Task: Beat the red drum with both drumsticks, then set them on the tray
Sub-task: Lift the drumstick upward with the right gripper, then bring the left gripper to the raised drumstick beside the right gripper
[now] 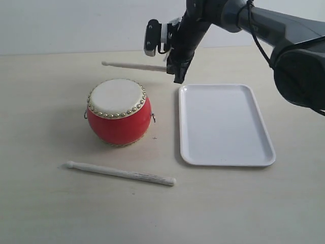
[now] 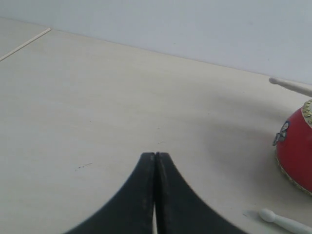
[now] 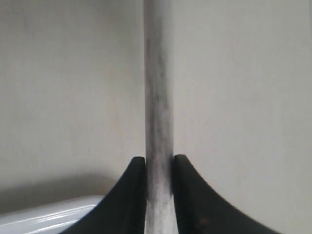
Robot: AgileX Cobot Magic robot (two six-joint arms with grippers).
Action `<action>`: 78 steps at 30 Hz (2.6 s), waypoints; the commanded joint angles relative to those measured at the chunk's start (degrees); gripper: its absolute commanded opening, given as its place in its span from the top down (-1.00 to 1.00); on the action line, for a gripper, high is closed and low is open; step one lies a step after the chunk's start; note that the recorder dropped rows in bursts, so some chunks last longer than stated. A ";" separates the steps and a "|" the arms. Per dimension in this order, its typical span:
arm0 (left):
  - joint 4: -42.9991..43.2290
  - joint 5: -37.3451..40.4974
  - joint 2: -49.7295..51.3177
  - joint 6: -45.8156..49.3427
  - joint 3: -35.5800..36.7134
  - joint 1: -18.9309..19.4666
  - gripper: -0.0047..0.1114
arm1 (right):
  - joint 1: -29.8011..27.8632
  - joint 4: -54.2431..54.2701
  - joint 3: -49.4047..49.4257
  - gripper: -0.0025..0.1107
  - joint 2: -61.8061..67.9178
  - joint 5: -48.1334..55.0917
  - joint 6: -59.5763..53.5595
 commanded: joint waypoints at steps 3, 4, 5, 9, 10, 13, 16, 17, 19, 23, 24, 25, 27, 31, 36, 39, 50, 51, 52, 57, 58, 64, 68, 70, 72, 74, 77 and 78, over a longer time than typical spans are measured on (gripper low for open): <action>0.04 -0.38 -0.30 -0.26 0.21 0.07 0.92 | -0.19 -0.26 0.15 0.96 -6.76 5.92 12.94; 0.04 -0.38 -0.30 -0.26 0.21 0.07 0.92 | -0.19 -0.26 0.15 0.96 -7.60 7.19 14.39; 0.04 -0.38 -0.30 -0.26 0.21 0.07 0.92 | -0.19 -0.26 0.15 0.96 -8.21 8.75 15.25; 0.04 -0.38 -0.30 -0.26 0.21 0.07 0.92 | -0.19 -0.26 0.15 0.96 -10.48 13.47 18.70; 0.04 -0.38 -0.30 -0.26 0.21 0.07 0.92 | -0.41 -0.07 0.15 0.96 -10.95 13.47 19.13; 0.04 -0.38 -0.30 -0.26 0.21 0.07 0.92 | -1.08 2.29 0.88 0.96 -13.92 13.47 23.46; 0.04 -0.38 -0.30 -0.26 0.21 0.07 0.92 | -2.10 6.62 4.51 0.96 -17.50 13.47 24.43; 0.04 -0.38 -0.30 -0.26 0.21 0.07 0.92 | -2.24 8.98 7.06 0.96 -19.73 13.47 23.86; 0.04 -0.38 -0.30 -0.26 0.21 0.07 0.92 | -2.39 11.57 11.44 0.96 -23.19 13.47 22.92; 0.35 -0.38 -0.30 2.83 0.21 0.07 0.92 | -2.39 16.26 22.48 0.96 -30.84 13.47 21.73; 0.35 -0.38 -0.30 3.23 0.21 0.07 0.92 | -2.39 17.56 26.23 0.96 -33.31 13.47 20.97; 0.35 -0.38 -0.30 3.23 0.21 0.07 0.92 | -2.39 18.60 28.81 0.96 -34.90 13.47 20.55; 0.35 -0.38 -0.30 3.85 0.21 0.07 0.92 | -2.39 21.50 34.70 0.96 -38.12 13.47 18.55; 1.13 -9.66 -0.30 6.84 0.21 0.07 0.92 | -2.39 35.77 47.89 0.96 -44.49 10.96 7.67; 1.13 -40.65 -0.30 6.17 0.21 0.07 0.92 | -2.39 53.99 58.76 0.96 -45.84 10.66 -12.80; 2.28 -53.35 -0.30 -4.92 0.21 0.07 0.92 | -2.39 60.27 61.32 0.96 -45.84 10.78 -20.97; 3.25 -60.03 14.94 -7.69 -13.26 0.07 0.92 | -2.39 73.98 61.44 0.96 -45.84 11.18 -34.35; 4.46 -60.03 19.36 -8.82 -15.74 0.07 0.92 | -2.39 75.17 61.44 0.96 -45.84 11.18 -34.53; 6.75 -59.89 24.28 -10.62 -18.18 0.07 0.92 | -2.39 76.04 61.44 0.96 -45.84 11.18 -34.63; 33.71 -63.72 51.81 -32.20 -28.64 0.07 0.92 | -2.39 76.26 61.72 0.96 -45.72 11.40 -34.43; 38.46 -66.26 56.20 -35.65 -30.08 0.07 0.92 | -2.39 77.10 62.02 0.96 -45.72 11.40 -35.32; 51.59 -90.66 82.10 -40.73 -37.89 0.07 0.79 | -2.39 79.42 62.24 0.96 -45.72 10.54 -36.62; 53.68 -90.93 91.50 -40.63 -41.73 -0.08 0.39 | -2.39 79.65 62.24 0.96 -45.72 8.75 -36.71; 56.00 -90.93 93.80 -40.35 -43.11 -0.08 0.12 | -2.39 79.64 62.24 0.96 -45.72 7.02 -36.71; 57.53 -90.93 94.80 -40.34 -43.64 -0.08 -0.15 | -2.39 79.64 62.24 0.96 -45.58 4.96 -36.71; 57.65 -90.93 94.69 -40.18 -43.74 -0.57 -0.31 | -2.39 80.21 62.24 0.96 -44.82 4.00 -36.71; 57.65 -90.93 94.15 -38.61 -43.74 -2.04 -0.38 | -2.39 83.64 62.24 0.96 -42.79 3.51 -36.71; 57.65 -90.93 94.15 -37.86 -43.74 -2.77 -0.38 | -2.39 85.31 62.24 0.96 -42.15 3.51 -36.71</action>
